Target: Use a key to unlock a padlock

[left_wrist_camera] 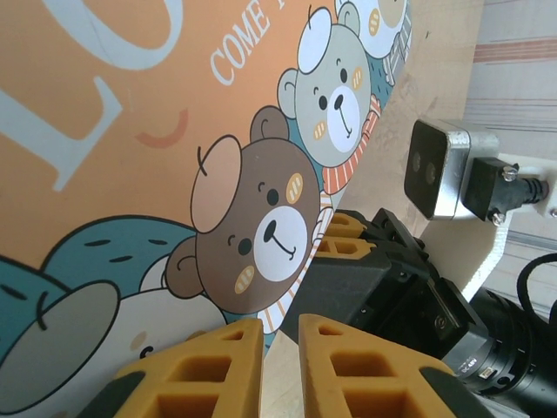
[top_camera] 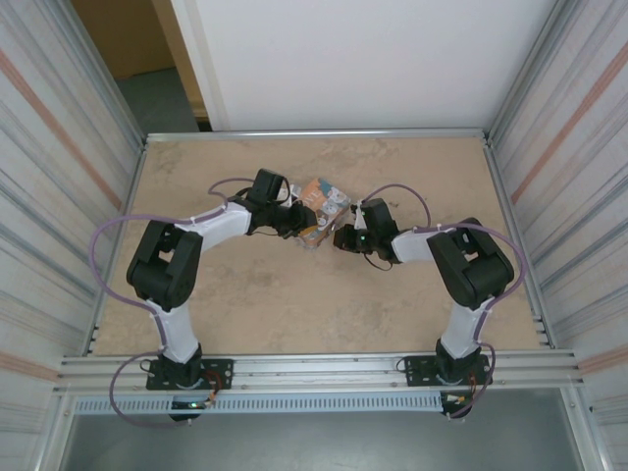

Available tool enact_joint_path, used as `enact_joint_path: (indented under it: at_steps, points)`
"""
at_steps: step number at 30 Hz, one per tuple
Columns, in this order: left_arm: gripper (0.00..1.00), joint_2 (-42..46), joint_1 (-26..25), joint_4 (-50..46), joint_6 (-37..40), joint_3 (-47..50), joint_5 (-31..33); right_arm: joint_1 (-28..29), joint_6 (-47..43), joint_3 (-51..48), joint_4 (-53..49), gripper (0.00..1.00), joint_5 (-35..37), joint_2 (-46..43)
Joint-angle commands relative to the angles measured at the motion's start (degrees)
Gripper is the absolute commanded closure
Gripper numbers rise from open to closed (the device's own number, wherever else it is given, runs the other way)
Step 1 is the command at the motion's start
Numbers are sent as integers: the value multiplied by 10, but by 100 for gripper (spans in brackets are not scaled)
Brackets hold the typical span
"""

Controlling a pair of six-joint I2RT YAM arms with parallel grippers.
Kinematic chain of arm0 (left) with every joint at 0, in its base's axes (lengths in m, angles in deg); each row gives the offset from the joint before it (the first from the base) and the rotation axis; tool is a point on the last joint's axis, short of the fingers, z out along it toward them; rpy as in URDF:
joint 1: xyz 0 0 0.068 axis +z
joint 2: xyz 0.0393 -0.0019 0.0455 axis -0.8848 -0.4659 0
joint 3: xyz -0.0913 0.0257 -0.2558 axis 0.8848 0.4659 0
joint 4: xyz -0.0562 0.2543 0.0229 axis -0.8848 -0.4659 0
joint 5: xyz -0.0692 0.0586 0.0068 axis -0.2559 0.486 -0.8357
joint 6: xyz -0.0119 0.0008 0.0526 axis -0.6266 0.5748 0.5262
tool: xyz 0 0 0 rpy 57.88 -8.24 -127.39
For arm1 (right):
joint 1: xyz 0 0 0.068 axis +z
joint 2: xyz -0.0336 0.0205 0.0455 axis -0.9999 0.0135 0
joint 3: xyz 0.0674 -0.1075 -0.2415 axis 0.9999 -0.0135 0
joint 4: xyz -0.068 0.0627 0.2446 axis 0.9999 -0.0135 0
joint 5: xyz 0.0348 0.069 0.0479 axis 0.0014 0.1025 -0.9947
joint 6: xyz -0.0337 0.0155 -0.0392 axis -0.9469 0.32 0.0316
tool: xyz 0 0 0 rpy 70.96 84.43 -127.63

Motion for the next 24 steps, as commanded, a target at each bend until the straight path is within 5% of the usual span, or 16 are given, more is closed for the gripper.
enact_joint_path:
  at_steps: [1, 24]
  points:
    - [82, 2, -1, -45, 9, 17, 26, -15, 39, 19, 49, 100, 7, 12]
    - [83, -2, 8, -67, 31, 31, 59, -45, 73, 36, 94, 100, -24, 31]
